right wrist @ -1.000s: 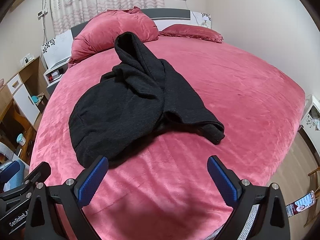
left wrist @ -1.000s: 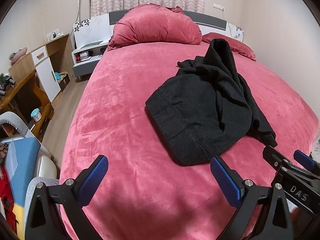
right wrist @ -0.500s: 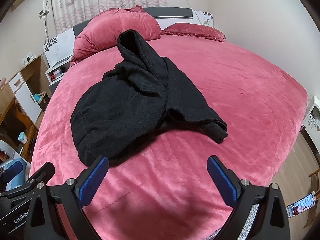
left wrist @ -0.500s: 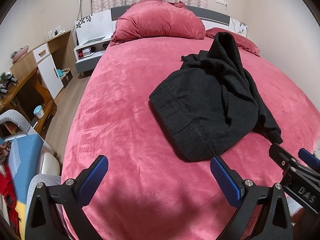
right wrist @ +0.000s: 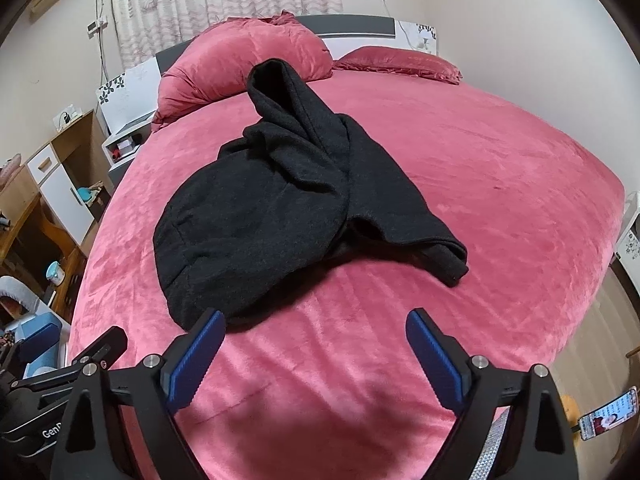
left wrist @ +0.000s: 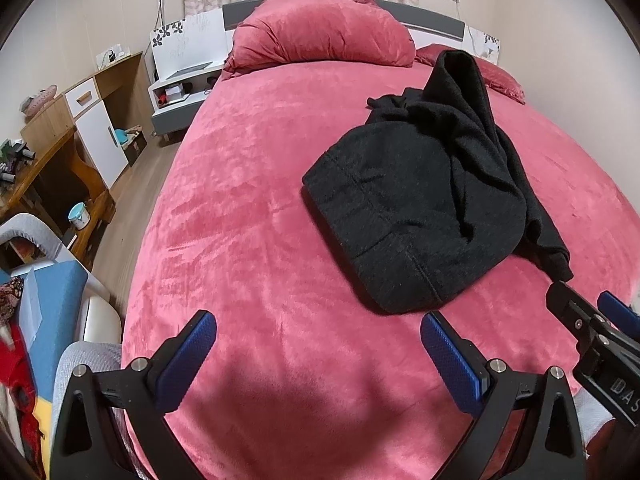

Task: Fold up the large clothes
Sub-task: 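Grasp the black garment's hem with the left gripper while the right gripper grasps another edge, then lift the black garment with both grippers and shake it out above the bed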

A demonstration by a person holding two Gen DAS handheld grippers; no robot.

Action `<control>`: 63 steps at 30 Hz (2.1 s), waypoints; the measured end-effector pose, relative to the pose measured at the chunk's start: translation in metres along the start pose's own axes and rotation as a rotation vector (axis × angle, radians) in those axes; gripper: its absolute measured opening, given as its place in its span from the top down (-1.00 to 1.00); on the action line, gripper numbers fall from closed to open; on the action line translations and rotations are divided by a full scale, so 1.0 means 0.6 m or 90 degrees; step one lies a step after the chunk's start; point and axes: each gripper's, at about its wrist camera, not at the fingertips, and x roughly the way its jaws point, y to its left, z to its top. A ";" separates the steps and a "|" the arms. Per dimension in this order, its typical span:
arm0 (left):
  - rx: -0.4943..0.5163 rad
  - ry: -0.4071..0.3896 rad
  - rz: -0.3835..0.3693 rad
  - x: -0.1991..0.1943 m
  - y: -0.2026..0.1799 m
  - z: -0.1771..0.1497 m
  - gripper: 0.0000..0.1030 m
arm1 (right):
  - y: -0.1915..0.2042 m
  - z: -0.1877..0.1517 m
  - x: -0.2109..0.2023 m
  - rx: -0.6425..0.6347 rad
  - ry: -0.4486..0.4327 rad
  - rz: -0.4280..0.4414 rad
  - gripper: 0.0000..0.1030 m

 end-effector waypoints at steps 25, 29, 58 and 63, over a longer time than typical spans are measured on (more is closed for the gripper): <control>-0.114 0.107 -0.280 0.099 0.008 0.002 -0.88 | -0.127 0.011 0.092 0.011 0.070 -0.031 -0.58; -0.109 0.107 -0.316 0.133 -0.024 0.024 -0.63 | -0.140 0.030 0.107 -0.002 0.046 -0.048 -0.58; -0.059 0.044 -0.257 0.183 -0.088 0.075 -0.11 | -0.177 0.033 0.229 -0.009 -0.081 -0.048 0.55; -0.051 0.012 -0.290 0.137 -0.061 0.086 0.44 | -0.173 0.019 0.218 -0.001 -0.098 -0.055 0.58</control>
